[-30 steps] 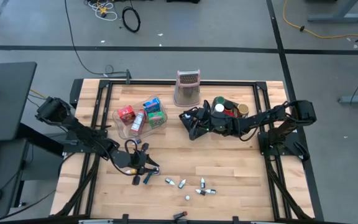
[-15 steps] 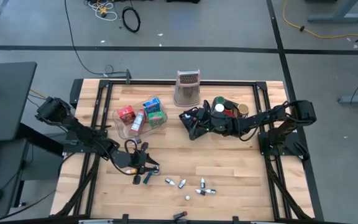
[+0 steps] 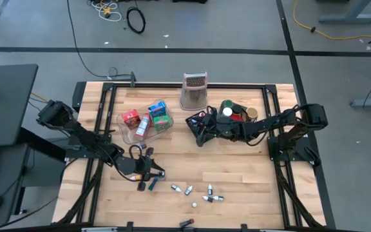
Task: Pick & Place Kitchen Items
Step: Put the large black food coloring bottle into the black bin
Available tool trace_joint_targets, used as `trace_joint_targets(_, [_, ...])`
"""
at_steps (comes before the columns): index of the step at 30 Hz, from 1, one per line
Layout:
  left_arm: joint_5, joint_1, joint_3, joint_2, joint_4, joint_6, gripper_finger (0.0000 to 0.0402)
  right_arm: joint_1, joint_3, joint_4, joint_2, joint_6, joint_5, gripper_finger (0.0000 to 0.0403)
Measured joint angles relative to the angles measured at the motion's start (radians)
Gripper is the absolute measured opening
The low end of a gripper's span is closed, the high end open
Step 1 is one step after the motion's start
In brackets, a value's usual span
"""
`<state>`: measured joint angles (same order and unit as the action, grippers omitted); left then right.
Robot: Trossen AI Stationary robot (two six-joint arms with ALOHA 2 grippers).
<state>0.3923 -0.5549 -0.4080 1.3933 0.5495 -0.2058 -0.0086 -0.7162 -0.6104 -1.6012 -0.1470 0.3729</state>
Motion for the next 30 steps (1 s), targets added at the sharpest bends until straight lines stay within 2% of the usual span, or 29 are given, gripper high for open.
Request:
trace_joint_targets(6, [0.023, 0.003, 0.0, 0.0, -0.002, -0.026, 0.0051, -0.002, 0.0, -0.001, 0.0, 0.02, 0.001, 0.0194])
trace_joint_targets(11, [0.097, 0.026, 0.003, 0.002, 0.022, -0.057, 0.0051, -0.009, 0.0, 0.015, 0.022, 0.075, 0.003, 0.0194])
trace_joint_targets(14, [0.145, 0.062, -0.012, 0.004, 0.052, -0.062, 0.0051, -0.011, 0.0, 0.076, 0.086, 0.117, 0.004, 0.0194])
trace_joint_targets(17, [0.146, 0.119, -0.054, 0.001, 0.059, 0.011, 0.0051, -0.01, 0.0, 0.165, 0.184, 0.157, 0.04, 0.0194])
trace_joint_targets(21, [0.117, 0.225, -0.144, 0.001, 0.068, 0.133, 0.0051, -0.011, 0.0, 0.342, 0.344, 0.166, 0.163, 0.0194])
trace_joint_targets(24, [0.066, 0.318, -0.208, 0.0, 0.065, 0.158, 0.0051, -0.011, 0.0, 0.466, 0.454, 0.153, 0.223, 0.0194])
trace_joint_targets(27, [-0.004, 0.401, -0.257, 0.0, 0.072, 0.152, 0.0051, -0.01, 0.0, 0.582, 0.534, 0.111, 0.211, 0.0194])
trace_joint_targets(30, [-0.028, 0.457, -0.281, 0.018, 0.088, 0.152, 0.0051, -0.01, 0.0, 0.692, 0.582, 0.068, 0.184, 0.0194])
